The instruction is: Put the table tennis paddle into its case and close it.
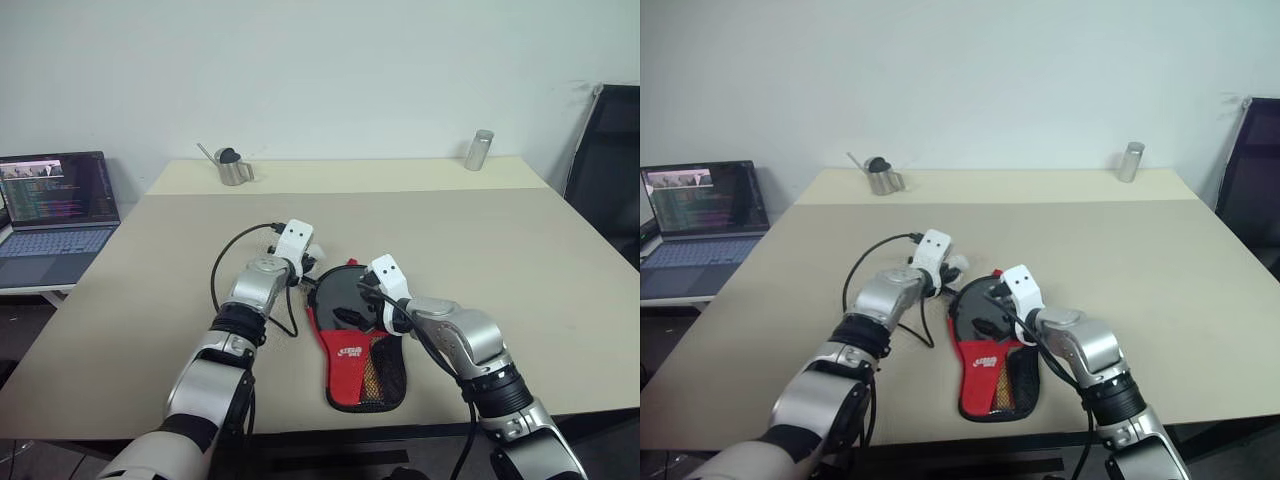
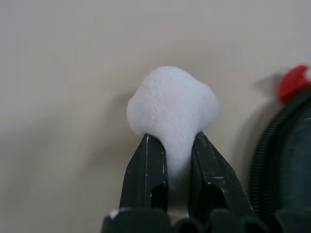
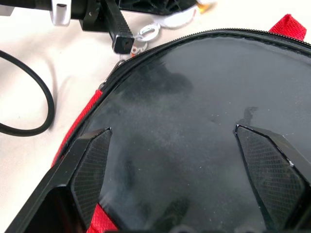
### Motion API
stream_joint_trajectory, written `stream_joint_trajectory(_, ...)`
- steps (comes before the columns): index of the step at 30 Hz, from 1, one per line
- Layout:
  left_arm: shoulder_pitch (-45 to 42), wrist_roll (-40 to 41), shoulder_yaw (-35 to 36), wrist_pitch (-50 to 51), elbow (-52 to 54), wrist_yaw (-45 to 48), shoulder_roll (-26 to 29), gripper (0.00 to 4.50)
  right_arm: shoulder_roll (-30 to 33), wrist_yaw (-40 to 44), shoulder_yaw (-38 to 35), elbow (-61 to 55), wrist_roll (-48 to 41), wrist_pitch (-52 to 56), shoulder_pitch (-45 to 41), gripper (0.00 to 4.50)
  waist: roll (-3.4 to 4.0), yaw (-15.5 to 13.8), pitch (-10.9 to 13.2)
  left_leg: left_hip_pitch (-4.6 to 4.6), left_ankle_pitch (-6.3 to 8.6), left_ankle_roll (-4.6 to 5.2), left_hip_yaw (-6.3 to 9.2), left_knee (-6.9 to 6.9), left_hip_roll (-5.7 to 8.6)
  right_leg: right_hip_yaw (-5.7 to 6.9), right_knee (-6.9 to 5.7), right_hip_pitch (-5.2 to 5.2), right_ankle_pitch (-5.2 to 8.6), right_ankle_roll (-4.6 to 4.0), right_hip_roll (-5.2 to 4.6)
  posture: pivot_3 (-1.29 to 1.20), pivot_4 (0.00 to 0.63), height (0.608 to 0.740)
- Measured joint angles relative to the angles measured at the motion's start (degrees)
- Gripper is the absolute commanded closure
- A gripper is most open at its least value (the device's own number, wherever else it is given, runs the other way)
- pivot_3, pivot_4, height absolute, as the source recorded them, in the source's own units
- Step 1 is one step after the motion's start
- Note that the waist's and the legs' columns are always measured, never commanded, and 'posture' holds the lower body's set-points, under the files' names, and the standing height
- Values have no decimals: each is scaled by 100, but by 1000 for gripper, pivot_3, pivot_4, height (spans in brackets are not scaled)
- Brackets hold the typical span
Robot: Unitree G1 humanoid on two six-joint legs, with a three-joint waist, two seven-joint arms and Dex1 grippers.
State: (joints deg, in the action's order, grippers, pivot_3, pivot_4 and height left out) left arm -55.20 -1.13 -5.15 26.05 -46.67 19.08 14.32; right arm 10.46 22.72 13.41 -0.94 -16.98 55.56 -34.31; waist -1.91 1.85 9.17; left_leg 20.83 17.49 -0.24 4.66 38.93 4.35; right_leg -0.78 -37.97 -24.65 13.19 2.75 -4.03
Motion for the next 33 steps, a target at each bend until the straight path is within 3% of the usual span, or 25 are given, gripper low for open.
stream_joint_trajectory(7,-126,-125,155,-415,-297,-620,31,4312,11,100,24,-36,35,0,25,0,0,4,0,0,0,-1,2,0,0,2,-1,0,-1,2,0,0,150,740)
stream_joint_trajectory(18,-141,-276,54,-669,-347,-513,-20,4312,-151,197,180,317,280,-319,-246,0,2,8,2,2,0,-1,1,-2,0,6,-1,-5,-1,2,1,0,150,740)
stream_joint_trajectory(24,-135,-311,46,-659,-331,-480,-80,4312,-632,75,214,1194,631,-1204,-502,0,2,5,3,31,0,-2,-6,-5,1,-1,3,-43,-1,2,0,0,150,740)
stream_joint_trajectory(33,-178,-358,48,-688,-410,-425,-55,4312,-626,147,571,1612,1196,-2189,-342,0,2,3,3,32,0,-2,-7,-5,2,2,-1,-45,-1,2,0,0,150,740)
